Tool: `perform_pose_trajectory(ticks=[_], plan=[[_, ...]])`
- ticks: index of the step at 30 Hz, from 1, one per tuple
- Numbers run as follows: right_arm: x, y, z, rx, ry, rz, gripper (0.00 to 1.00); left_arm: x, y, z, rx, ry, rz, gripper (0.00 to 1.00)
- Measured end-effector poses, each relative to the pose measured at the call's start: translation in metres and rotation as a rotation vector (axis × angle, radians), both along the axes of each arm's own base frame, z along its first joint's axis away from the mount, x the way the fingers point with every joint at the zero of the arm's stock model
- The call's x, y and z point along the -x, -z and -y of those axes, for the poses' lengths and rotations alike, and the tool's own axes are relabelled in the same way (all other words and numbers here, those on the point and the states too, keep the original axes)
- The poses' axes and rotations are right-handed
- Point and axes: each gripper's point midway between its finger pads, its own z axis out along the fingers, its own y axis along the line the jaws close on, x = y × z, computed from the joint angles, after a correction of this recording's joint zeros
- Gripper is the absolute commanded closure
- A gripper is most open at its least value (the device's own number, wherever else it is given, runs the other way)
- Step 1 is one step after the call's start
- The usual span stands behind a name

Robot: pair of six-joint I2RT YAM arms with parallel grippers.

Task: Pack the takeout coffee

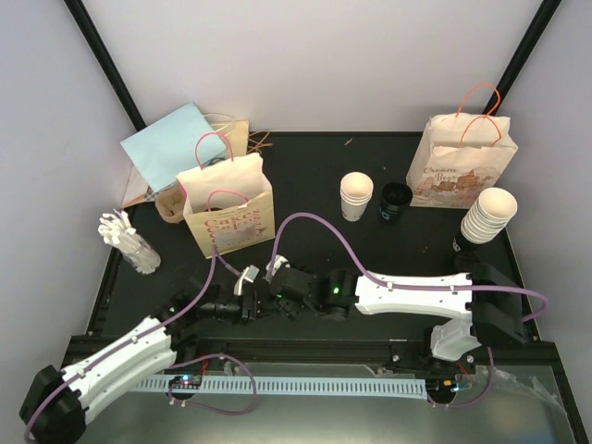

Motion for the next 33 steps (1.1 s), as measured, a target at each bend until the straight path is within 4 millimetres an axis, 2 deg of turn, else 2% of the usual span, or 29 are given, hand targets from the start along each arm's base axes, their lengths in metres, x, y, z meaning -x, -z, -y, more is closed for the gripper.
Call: perform_pose_trajectory(ticks=[11, 21, 24, 29, 33], plan=[[-0.001, -0.001, -0.001, -0.014, 0.016, 0.001, 0.32, -0.005, -0.006, -0.006, -0.066, -0.026, 0.016, 0.61], [-0.003, -0.002, -0.001, -0.028, 0.022, 0.003, 0.33, -0.028, -0.011, -0.035, -0.202, -0.161, 0.061, 0.59], [-0.003, -0.003, -0.001, -0.032, 0.02, 0.005, 0.32, -0.033, -0.009, -0.04, -0.23, -0.169, 0.058, 0.54], [-0.003, -0.006, -0.002, -0.043, 0.013, 0.008, 0.33, -0.041, -0.02, -0.036, -0.218, -0.15, 0.091, 0.49], [-0.003, -0.006, -0.003, -0.045, 0.005, 0.009, 0.33, -0.044, -0.024, -0.025, -0.178, -0.106, 0.09, 0.52]])
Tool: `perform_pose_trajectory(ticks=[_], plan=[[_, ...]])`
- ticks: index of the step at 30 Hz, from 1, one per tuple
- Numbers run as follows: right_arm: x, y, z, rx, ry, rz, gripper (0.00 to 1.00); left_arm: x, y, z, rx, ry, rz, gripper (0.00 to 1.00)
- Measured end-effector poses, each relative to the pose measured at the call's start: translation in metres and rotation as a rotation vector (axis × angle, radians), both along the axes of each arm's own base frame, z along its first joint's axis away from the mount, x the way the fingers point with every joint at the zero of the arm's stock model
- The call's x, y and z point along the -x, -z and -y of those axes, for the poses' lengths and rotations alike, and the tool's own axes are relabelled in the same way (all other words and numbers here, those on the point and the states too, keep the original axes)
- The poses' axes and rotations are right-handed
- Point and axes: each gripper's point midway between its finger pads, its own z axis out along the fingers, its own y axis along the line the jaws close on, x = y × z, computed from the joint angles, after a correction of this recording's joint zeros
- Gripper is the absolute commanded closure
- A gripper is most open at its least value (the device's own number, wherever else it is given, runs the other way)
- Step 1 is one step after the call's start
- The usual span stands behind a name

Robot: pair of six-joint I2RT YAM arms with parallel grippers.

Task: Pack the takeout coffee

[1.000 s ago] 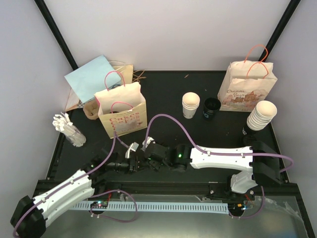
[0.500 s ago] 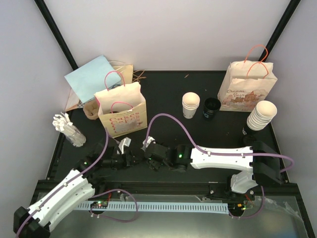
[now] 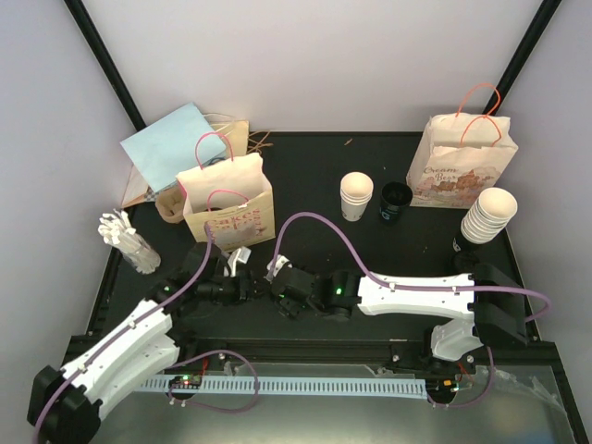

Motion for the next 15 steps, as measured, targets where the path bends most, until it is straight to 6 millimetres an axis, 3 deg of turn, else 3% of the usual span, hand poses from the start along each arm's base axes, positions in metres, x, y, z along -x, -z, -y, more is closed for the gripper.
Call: perform_pose_trajectory(ticks=[8, 15], plan=[[0.001, 0.0, -0.001, -0.003, -0.016, 0.0, 0.33, -0.004, 0.003, 0.014, 0.028, 0.067, -0.027, 0.44], [0.002, 0.0, -0.001, -0.003, -0.022, 0.001, 0.25, -0.006, 0.006, 0.015, 0.009, 0.096, -0.007, 0.55]])
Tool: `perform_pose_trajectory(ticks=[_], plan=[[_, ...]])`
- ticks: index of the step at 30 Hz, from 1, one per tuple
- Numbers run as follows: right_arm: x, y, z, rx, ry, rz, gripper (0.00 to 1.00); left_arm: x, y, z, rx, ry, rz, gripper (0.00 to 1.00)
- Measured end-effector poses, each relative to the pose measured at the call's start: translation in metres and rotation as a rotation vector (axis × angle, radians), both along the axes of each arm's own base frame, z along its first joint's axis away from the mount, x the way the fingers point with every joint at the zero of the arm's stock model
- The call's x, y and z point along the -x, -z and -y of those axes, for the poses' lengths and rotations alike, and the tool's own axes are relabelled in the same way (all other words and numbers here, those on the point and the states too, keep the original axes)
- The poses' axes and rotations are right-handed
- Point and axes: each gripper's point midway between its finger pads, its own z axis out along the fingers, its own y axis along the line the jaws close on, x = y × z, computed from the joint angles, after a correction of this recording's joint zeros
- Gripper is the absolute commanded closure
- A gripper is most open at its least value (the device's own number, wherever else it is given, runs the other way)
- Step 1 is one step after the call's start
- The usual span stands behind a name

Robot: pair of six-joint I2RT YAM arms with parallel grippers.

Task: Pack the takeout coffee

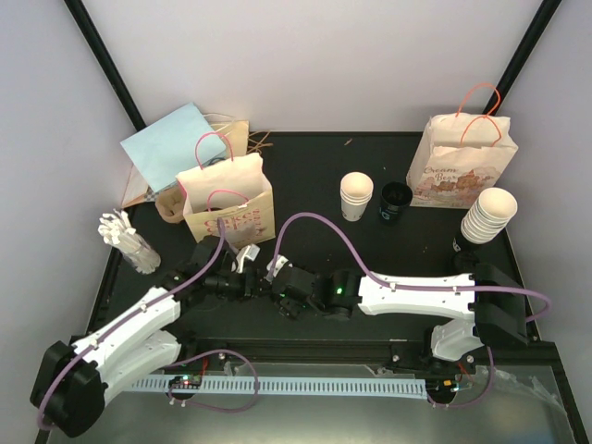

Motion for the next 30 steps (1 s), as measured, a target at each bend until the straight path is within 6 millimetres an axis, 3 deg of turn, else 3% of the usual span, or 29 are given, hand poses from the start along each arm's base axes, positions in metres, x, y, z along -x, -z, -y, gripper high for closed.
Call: perform_pose_trajectory(ticks=[6, 18, 27, 28, 30], plan=[[0.0, 0.001, 0.0, 0.012, 0.001, -0.009, 0.16, -0.002, 0.001, 0.0, -0.019, 0.02, 0.022, 0.59], [0.0, -0.007, 0.012, 0.06, 0.048, -0.038, 0.08, -0.004, -0.003, 0.0, -0.045, 0.031, 0.049, 0.57], [0.004, -0.032, 0.027, 0.005, 0.057, -0.059, 0.07, -0.009, -0.003, -0.01, -0.133, 0.002, 0.05, 0.27], [0.004, -0.032, 0.028, 0.0, 0.058, -0.064, 0.07, -0.009, -0.004, -0.011, -0.144, 0.0, 0.052, 0.23], [0.004, -0.032, 0.032, -0.006, 0.065, -0.076, 0.07, -0.011, -0.01, -0.014, -0.165, -0.002, 0.066, 0.04]])
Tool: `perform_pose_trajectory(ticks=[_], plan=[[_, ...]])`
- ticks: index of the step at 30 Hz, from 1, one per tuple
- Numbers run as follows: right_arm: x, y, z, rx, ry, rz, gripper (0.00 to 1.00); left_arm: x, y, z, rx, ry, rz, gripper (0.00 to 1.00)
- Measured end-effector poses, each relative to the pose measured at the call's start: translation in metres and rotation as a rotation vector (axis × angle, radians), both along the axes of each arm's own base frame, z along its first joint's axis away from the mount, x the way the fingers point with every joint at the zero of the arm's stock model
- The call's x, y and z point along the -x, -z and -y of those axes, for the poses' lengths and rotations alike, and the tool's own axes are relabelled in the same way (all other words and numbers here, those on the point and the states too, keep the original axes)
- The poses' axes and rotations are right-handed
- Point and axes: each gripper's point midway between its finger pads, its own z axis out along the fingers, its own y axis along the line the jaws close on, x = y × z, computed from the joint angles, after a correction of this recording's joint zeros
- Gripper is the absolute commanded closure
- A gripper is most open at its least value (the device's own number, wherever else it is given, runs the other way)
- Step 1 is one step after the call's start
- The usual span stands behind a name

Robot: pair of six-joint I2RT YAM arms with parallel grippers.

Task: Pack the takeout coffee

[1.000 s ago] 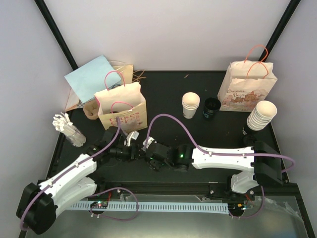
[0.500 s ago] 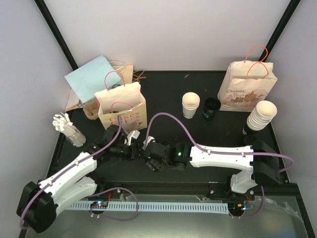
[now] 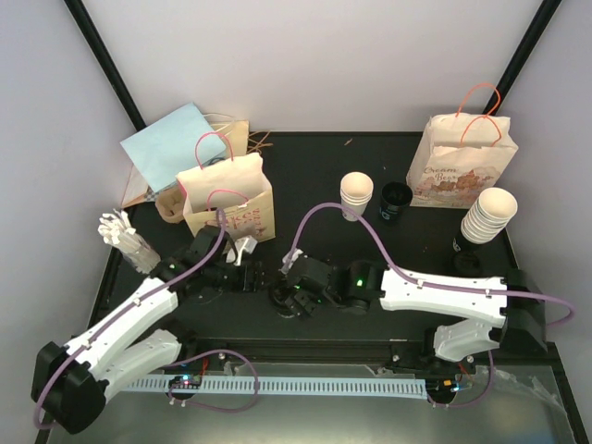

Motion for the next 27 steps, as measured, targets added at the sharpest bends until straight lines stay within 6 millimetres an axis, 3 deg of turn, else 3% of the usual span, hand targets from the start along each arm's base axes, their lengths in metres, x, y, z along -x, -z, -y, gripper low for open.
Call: perform_pose_trajectory(ticks=[8, 13, 20, 24, 27], plan=[[-0.013, -0.001, 0.025, -0.085, 0.077, -0.081, 0.08, -0.01, -0.044, -0.014, -0.058, -0.023, 0.165, 0.01], [-0.022, -0.003, 0.04, -0.173, 0.137, -0.138, 0.11, -0.005, -0.06, -0.017, -0.026, -0.018, 0.242, 0.01], [-0.031, 0.014, 0.055, -0.25, 0.213, -0.252, 0.14, 0.023, -0.067, 0.006, -0.14, 0.186, 0.33, 0.01], [-0.033, 0.022, 0.062, -0.282, 0.243, -0.302, 0.14, 0.024, -0.074, 0.022, -0.247, 0.265, 0.384, 0.01], [-0.034, 0.022, 0.064, -0.313, 0.259, -0.323, 0.15, 0.024, -0.069, 0.033, -0.347, 0.319, 0.406, 0.01]])
